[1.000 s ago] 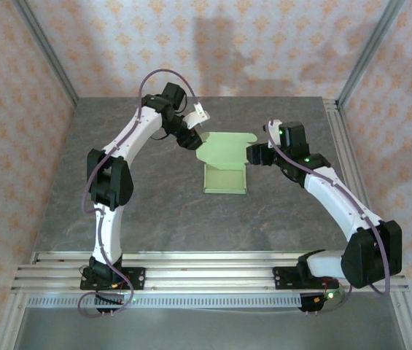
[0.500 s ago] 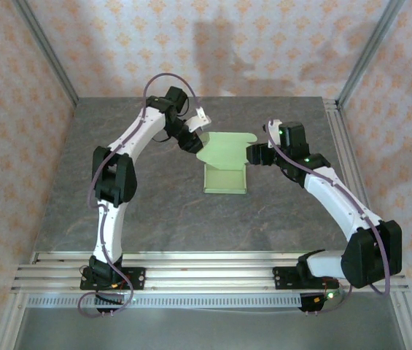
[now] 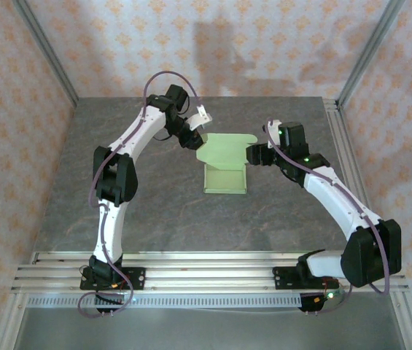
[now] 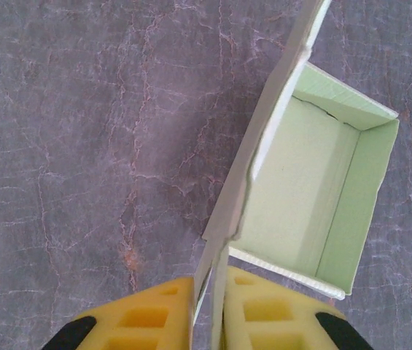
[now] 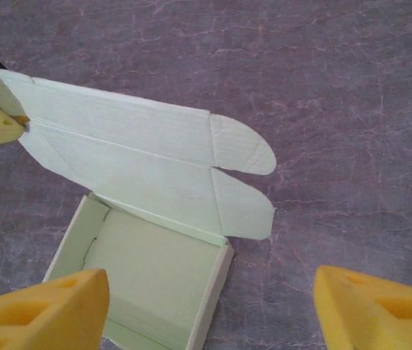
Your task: Fold the paper box
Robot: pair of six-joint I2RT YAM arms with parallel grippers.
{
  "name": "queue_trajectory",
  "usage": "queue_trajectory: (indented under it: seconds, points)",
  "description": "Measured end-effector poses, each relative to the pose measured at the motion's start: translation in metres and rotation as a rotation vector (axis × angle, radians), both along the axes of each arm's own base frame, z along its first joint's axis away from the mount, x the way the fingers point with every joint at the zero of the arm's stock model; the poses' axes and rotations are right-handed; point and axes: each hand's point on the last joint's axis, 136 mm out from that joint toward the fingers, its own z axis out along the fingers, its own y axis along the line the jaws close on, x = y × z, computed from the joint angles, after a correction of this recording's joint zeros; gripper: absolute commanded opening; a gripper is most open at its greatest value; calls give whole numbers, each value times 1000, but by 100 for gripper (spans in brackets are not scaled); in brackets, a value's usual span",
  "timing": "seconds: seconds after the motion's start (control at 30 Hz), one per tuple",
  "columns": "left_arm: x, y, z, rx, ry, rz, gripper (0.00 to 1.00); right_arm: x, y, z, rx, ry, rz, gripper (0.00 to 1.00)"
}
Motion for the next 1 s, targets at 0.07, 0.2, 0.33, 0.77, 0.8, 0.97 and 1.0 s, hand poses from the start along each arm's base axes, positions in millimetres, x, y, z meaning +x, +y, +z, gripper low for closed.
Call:
queue_trajectory:
  seconds: [0.07, 0.2, 0.33, 0.77, 0.8, 0.97, 1.0]
  points:
    - [1, 0, 0, -1, -1, -1, 17, 0, 0, 0, 0, 0, 0, 74]
    - [1, -1, -4, -2, 8, -2, 23, 0, 0, 0, 0, 1, 0, 74]
    - [1, -2, -12, 0, 28, -3, 21, 1, 0, 1, 0, 0, 0, 74]
    - [0, -2, -16, 1, 42, -11, 17, 5, 1, 4, 0, -4, 0, 74]
    - [-1, -2, -16, 1, 44, -12, 17, 5, 1, 4, 0, -4, 0, 74]
    - [-3, -1, -17, 6, 48, -20, 12, 7, 2, 1, -2, 4, 0, 74]
    - [-3, -2, -17, 5, 47, -21, 11, 7, 2, 0, -4, 7, 1, 74]
